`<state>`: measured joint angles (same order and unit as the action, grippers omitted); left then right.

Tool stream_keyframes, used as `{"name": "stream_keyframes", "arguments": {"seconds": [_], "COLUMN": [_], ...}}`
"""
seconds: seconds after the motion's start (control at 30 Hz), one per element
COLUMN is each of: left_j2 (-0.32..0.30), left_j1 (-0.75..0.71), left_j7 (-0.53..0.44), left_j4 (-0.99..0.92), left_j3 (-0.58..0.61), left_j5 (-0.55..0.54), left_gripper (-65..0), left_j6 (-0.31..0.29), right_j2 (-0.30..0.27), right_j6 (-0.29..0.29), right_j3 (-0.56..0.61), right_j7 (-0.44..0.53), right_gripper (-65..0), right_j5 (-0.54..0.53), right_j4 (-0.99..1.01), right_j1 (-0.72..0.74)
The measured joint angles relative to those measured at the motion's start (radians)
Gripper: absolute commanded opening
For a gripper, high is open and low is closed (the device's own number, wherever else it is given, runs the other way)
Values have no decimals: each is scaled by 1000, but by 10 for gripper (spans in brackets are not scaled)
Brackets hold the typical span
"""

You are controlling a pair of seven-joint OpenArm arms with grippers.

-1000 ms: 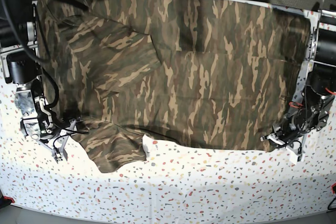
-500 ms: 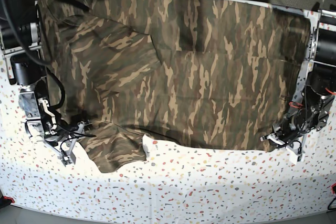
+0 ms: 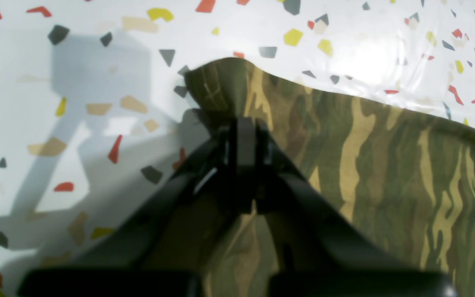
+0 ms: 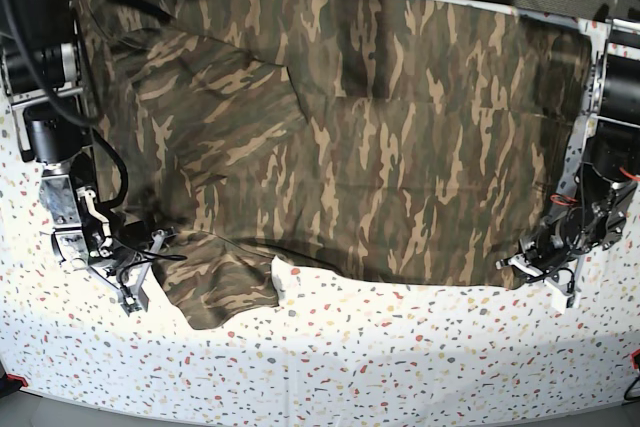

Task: Fold the T-shirt properly
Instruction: 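Lift the hem with both grippers and fold it toward the collar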

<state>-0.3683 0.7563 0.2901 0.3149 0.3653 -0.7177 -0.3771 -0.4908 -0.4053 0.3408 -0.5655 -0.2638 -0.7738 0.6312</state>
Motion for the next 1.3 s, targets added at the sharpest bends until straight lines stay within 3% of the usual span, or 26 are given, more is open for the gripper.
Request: {"name": "stream_keyframes", "arguments": {"seconds": [0.43,0.53,0.83,1.13,1.3], "left_j2": [-1,-3,-46,-76,-134], "left_j1": [5,6,0,-121,-241], "left_j7": [27,32,193,273,287], "left_j4": [0,0,115,355,556], "left_j3": [0,0,0,1,2], "left_j5": [0,0,5,6,6], "left_gripper": [-650,-650,-650,-650,-650], "left_j6": [0,0,0,0,-2], "right_j2": [-1,-3,-9,-56,-116], "right_j6": [0,0,0,2,63], "right_j3": [0,0,0,0,-18], "right_j7": [-45,-65,-72,-113,-123], "right_gripper": [-650,-650,-650,-650,-650], "right_j5": [4,45,52,55,117], "right_j4": [-75,-96,-166,-467,-616], "right_j1": [-2,-5,-17,-230,-340]}}
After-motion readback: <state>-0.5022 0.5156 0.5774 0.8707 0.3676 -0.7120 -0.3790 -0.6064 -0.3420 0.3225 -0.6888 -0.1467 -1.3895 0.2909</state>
